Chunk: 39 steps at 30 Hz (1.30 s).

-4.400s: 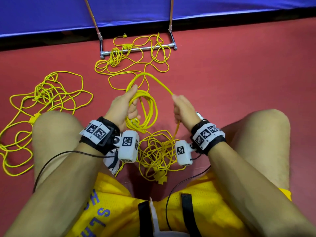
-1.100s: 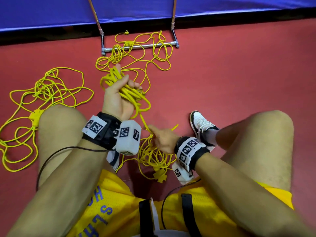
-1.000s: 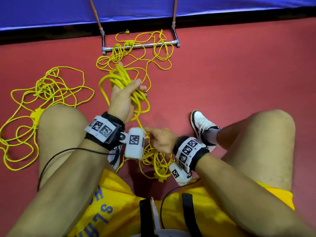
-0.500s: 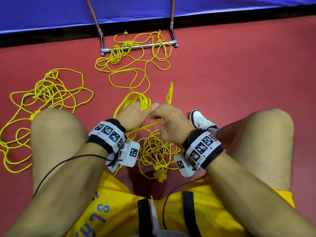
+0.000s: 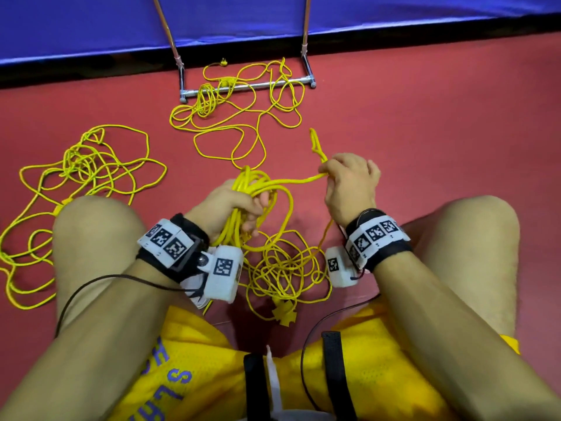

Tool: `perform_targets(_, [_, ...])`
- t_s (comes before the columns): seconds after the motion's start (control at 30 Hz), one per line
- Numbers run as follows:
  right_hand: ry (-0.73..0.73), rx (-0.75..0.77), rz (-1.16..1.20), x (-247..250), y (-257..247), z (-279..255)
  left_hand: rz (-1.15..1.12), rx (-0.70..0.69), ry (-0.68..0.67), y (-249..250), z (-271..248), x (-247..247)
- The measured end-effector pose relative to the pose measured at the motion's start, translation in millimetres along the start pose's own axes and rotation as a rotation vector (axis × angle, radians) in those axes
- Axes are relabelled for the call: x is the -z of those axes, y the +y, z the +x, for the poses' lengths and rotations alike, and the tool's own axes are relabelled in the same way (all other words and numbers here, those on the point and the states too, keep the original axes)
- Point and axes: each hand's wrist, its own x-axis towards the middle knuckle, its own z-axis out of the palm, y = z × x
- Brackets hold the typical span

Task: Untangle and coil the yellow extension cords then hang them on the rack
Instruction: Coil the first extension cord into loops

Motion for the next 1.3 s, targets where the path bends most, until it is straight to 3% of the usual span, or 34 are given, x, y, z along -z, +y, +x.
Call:
perform_targets(0.1, [-0.111, -0.007, 0.147, -12, -4, -6, -0.109, -0.062, 0.103, 3, 3, -3])
perform_targets(0.2, [-0.235, -0.162, 0.321, -21, -12, -17, -0.173, -0.089, 0.182, 2, 9, -1])
perform_targets(0.37, [-0.194, -0.211, 0.279, -26, -11, -13, -0.179, -0.107, 0.281, 1, 13, 2])
perform_targets(0.47, [-0.07, -0.231, 0.475, -23, -11, -14, -0.147, -0.063, 0.445, -2, 20, 9])
perform_targets(0.53, [-0.045, -0.327, 0.687, -19, -13, -10, -0.08, -0.024, 0.558, -6, 26, 19])
perform_targets(0.63, [-0.001, -0.477, 1.004, -13, -17, -5, -0.003, 0.057, 0.557, -15, 30, 28])
perform_targets(0.73, [-0.042, -0.565, 1.151, -2, -25, -4, -0.011, 0.102, 0.509, -20, 33, 21])
perform_targets(0.8, [-0.072, -0.642, 1.243, -3, -23, -3, -0.059, 0.084, 0.582, -18, 35, 21])
perform_targets(1.03, [0.054, -0.866, 0.807, -29, 16, -4, -0.359, -0.136, 0.914, 3, 27, 41])
perform_targets(1.13, [0.013, -0.998, 0.672, -50, 60, -6, -0.466, -0.231, 0.988, 11, 21, 47])
perform_targets(1.2, [-0.088, -1.033, 0.606, -58, 74, -9, -0.493, -0.279, 0.977, 13, 19, 52])
perform_targets(1.3, [-0.24, -0.931, 0.436, -39, 48, -16, -0.455, -0.245, 0.817, 8, 20, 48])
